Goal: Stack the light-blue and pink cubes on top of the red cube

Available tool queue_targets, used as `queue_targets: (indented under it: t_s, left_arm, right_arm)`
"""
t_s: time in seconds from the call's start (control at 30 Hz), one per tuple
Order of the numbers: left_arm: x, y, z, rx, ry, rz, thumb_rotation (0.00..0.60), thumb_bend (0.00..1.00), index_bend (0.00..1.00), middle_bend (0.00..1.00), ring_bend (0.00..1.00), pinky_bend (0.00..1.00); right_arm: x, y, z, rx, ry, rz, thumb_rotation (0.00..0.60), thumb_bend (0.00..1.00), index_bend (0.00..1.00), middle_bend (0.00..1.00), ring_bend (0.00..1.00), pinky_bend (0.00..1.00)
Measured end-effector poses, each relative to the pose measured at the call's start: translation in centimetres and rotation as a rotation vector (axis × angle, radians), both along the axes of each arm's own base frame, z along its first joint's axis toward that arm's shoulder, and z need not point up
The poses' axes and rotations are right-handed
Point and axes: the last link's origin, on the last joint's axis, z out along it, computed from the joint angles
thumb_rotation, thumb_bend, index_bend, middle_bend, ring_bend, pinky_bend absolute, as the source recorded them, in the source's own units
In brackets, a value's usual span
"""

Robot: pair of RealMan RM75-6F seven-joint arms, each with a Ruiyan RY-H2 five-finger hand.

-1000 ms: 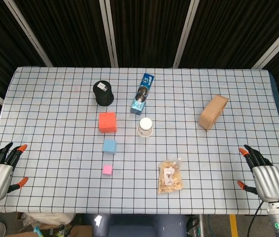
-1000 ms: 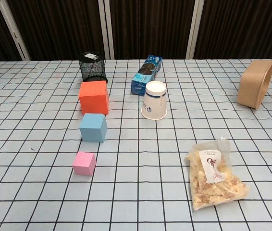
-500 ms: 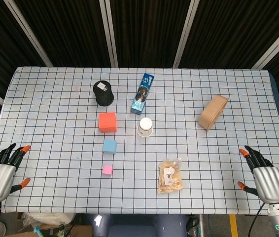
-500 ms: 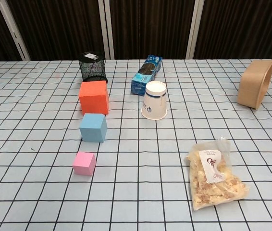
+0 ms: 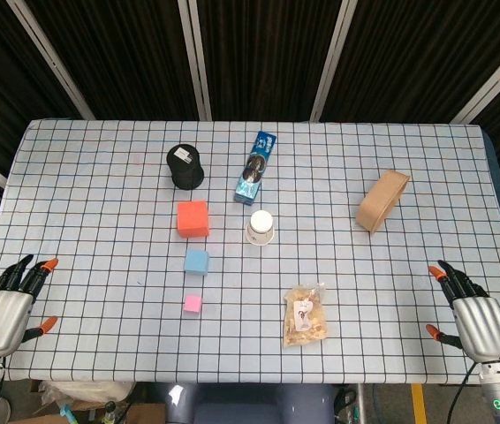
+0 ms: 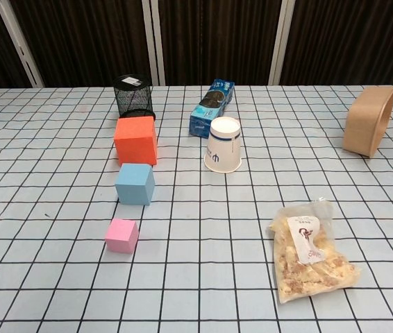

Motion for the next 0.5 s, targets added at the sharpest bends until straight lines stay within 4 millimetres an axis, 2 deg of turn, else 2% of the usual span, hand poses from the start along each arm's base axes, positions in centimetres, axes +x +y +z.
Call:
queue_targets:
  t_s: [0.17,0.27,0.37,0.4,0.5]
  left_arm:
    - [0.2,0.8,-0.8,-0.037,-0.016,-0.006,0.600,0.20,0.10,0.20,0.10,0.15]
    - [1.0,1.7,-1.2,-0.076,-0.034,-0.013,0.600,0.20,0.10,0.31,0.19,0.22]
    - [2.5,2.7,-1.2,-0.080,-0.036,-0.047,0.600,0.20,0.12,0.48,0.34,0.38]
    - [3.0,2.9,-1.2,-0.075,-0.032,-0.061,0.600,0.20,0.14,0.57,0.42,0.46]
    - [5.2,3.9,-1.4,-0.060,-0.057,-0.109,0.600,0.20,0.18,0.75,0.60,0.61]
  right_arm:
    - [-0.2,0.1,0.0,0.004,-0.002,-0.011,0.600,0.14,0.14,0.11,0.18,0.35]
    - [-0.2,0.0,-0.1,0.008,-0.004,-0.009,0.600,0.14,0.14,0.10,0.18,0.35]
    - [0.0,0.1,-0.2,0.016,-0.005,-0.001,0.600,0.14,0.14,0.10,0.18,0.35]
    - [0.0,0.1,-0.3,0.019,-0.006,0.001,0.600,0.14,0.14,0.10,0.18,0.35]
    - [0.0,0.0,-0.4,0.024,-0.005,0.003,0.600,0.14,0.14,0.10,0.18,0.35]
